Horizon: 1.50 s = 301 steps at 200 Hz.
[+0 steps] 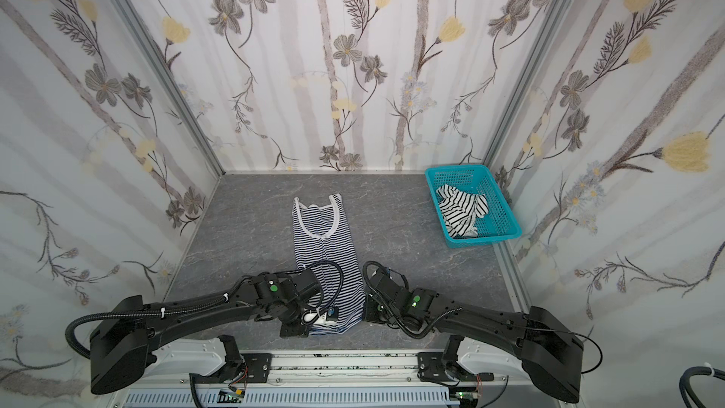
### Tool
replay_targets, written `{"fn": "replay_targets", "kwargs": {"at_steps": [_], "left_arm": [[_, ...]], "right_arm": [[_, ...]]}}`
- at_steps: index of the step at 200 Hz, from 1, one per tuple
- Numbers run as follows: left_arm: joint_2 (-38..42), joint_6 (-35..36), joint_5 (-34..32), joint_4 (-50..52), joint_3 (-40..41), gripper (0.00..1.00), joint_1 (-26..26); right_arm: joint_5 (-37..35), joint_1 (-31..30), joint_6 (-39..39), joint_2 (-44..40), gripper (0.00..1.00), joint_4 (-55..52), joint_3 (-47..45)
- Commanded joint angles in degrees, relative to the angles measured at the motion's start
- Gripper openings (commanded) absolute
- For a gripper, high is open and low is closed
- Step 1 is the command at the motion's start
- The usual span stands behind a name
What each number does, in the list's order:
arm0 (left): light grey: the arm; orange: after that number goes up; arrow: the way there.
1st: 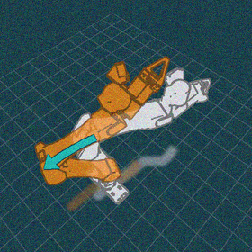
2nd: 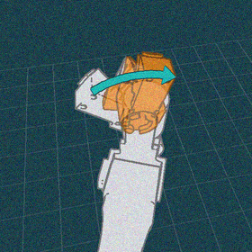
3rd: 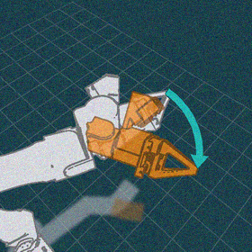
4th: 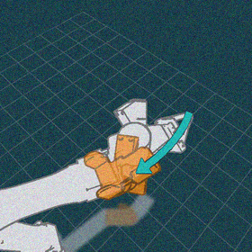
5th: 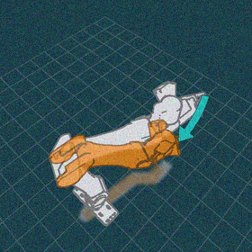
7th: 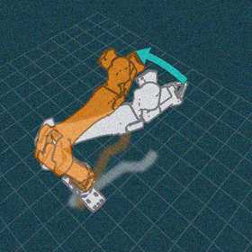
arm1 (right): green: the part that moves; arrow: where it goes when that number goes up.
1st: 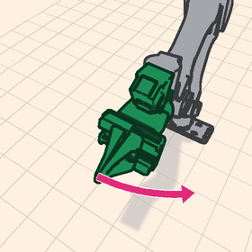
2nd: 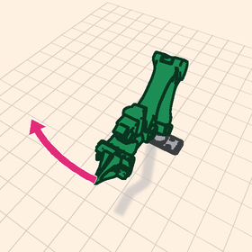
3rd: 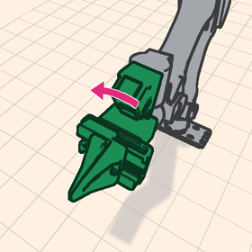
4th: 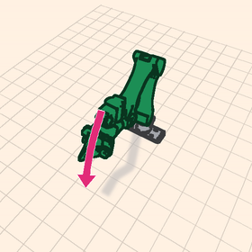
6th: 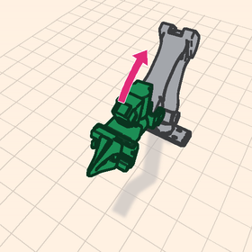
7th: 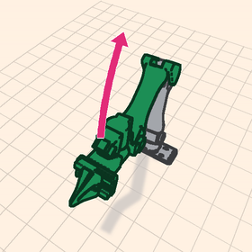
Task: Fold and stack tank tops
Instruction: Fold the tank top at the top-center of the table.
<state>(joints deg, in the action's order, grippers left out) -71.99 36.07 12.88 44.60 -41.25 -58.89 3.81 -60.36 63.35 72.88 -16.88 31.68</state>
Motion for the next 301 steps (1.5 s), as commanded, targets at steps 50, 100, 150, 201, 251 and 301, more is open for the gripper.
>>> {"fn": "replay_targets", "kwargs": {"at_steps": [50, 100, 150, 201, 251, 301], "left_arm": [[0.1, 9.4, -5.9, 3.0, -8.7, 0.0, 11.8], [-6.6, 16.6, -5.6, 3.2, -19.1, 0.0, 21.6], [-16.1, 21.1, -3.5, 3.1, -29.0, 0.0, 30.8], [-24.5, 22.8, -1.6, 3.0, -37.6, 0.0, 36.7], [-33.1, 22.9, -1.1, 2.7, -43.1, 0.0, 40.7], [-41.2, 21.5, -0.8, 2.4, -47.8, 0.0, 41.9]], "right_arm": [[-0.4, 7.7, -7.6, -0.9, 0.0, -5.1, 8.4], [2.5, 16.0, -19.2, 7.1, 0.0, -9.3, 22.9], [5.2, 21.7, -28.5, 22.9, 0.0, -11.8, 38.0], [8.1, 26.1, -33.3, 38.9, 0.0, -14.0, 55.2], [10.7, 29.5, -35.5, 53.0, 0.0, -16.3, 68.7], [13.1, 30.7, -35.7, 63.3, 0.01, -17.9, 79.5]]}}
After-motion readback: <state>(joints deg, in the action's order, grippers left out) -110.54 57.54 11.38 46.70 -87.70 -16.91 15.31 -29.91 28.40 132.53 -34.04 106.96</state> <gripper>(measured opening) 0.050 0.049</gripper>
